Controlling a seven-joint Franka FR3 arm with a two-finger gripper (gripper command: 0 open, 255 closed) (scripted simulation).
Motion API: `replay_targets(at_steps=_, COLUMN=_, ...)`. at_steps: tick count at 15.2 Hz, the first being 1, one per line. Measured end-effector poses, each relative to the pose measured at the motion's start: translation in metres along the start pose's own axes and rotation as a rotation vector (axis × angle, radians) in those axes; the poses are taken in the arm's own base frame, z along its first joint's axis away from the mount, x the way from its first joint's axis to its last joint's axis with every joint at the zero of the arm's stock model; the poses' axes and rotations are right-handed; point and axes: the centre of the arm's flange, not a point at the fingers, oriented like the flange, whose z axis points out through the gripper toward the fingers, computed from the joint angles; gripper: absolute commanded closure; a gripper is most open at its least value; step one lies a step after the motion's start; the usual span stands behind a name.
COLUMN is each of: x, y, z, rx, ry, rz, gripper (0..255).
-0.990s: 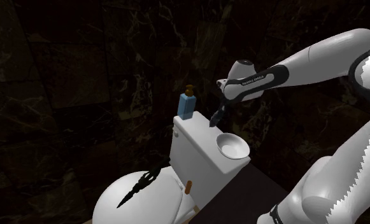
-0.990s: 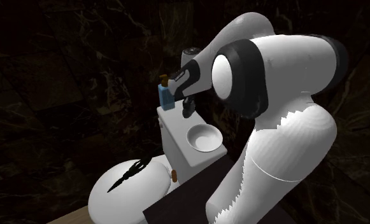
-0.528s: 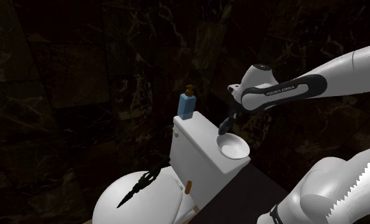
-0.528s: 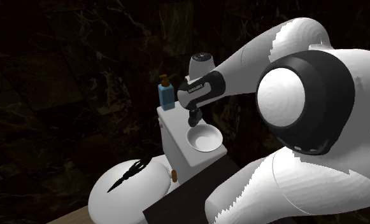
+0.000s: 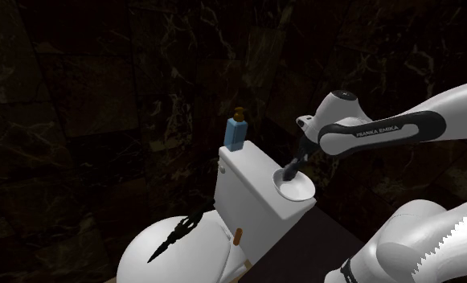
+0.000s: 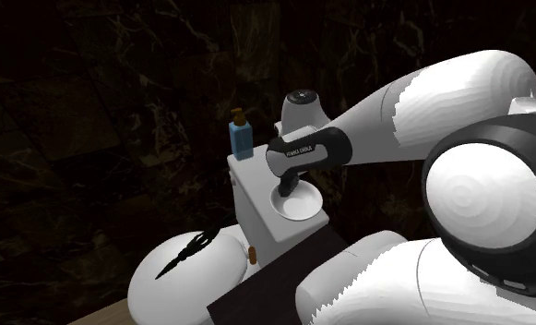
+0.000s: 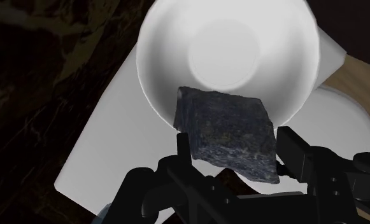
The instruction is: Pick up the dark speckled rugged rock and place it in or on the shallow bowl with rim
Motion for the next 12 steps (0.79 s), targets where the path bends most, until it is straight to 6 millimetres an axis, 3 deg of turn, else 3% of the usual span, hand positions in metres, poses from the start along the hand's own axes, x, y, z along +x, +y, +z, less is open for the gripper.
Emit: replay_targets(at_steps=12, x=-0.006, y=-0.013, z=0.061, rx=-0.006, ry=0.005, rz=0.003, gripper=255)
